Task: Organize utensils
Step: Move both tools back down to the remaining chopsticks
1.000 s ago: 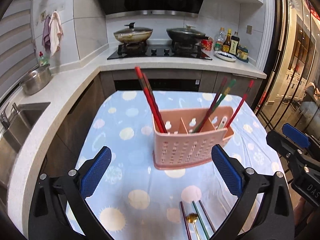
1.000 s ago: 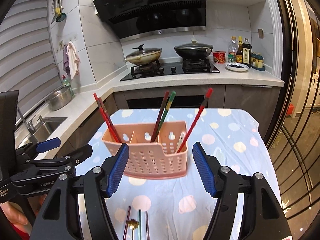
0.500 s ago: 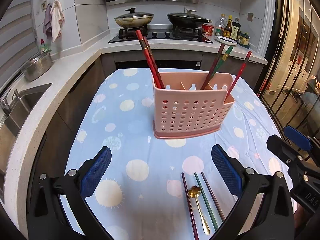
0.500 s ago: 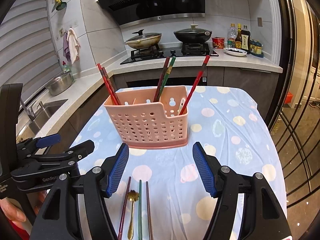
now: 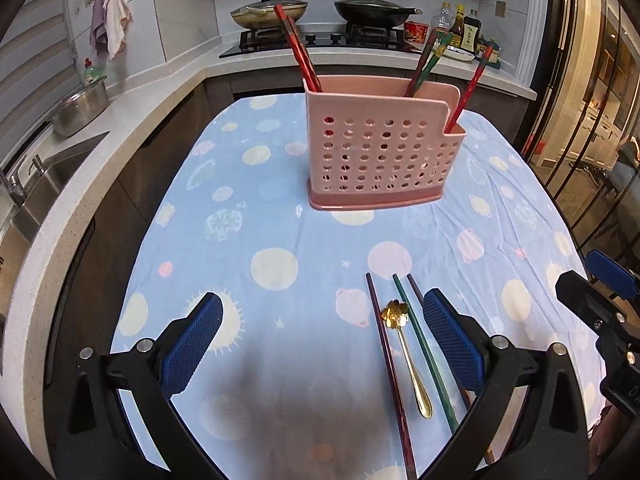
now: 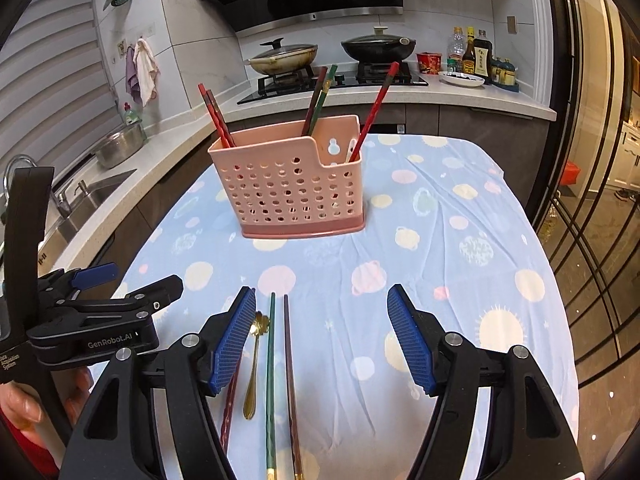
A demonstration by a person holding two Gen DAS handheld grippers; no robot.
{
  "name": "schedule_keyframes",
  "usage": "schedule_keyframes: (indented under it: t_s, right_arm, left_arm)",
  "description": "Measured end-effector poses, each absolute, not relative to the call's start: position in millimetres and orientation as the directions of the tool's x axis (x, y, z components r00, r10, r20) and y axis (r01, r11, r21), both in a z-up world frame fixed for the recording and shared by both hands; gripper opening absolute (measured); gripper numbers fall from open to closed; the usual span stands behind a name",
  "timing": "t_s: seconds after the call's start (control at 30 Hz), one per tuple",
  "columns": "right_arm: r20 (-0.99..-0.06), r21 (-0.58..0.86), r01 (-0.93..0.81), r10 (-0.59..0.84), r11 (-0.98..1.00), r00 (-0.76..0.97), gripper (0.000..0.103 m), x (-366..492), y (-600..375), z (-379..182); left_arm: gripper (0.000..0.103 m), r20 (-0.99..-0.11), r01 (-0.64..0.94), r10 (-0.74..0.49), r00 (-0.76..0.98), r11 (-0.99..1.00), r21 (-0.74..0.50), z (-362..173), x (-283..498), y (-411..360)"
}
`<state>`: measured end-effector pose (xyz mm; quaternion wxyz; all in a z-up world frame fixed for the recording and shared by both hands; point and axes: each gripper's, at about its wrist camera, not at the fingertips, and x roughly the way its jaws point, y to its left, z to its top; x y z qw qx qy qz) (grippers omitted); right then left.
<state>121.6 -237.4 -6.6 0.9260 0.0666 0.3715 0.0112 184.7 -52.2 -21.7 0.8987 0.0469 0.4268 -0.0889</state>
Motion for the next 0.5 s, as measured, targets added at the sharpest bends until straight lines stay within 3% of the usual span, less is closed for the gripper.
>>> schedule_keyframes:
  t_s: [0.5]
  right_arm:
    - [-0.727, 0.108, 0.038, 0.053, 0.993, 0.685, 0.072, 81.9, -232.3, -46.3]
  left_arm:
    - [0.096, -0.811, 0.189, -0.109, 0.575, 0.982, 0.002, -52.0, 152.5, -44.5]
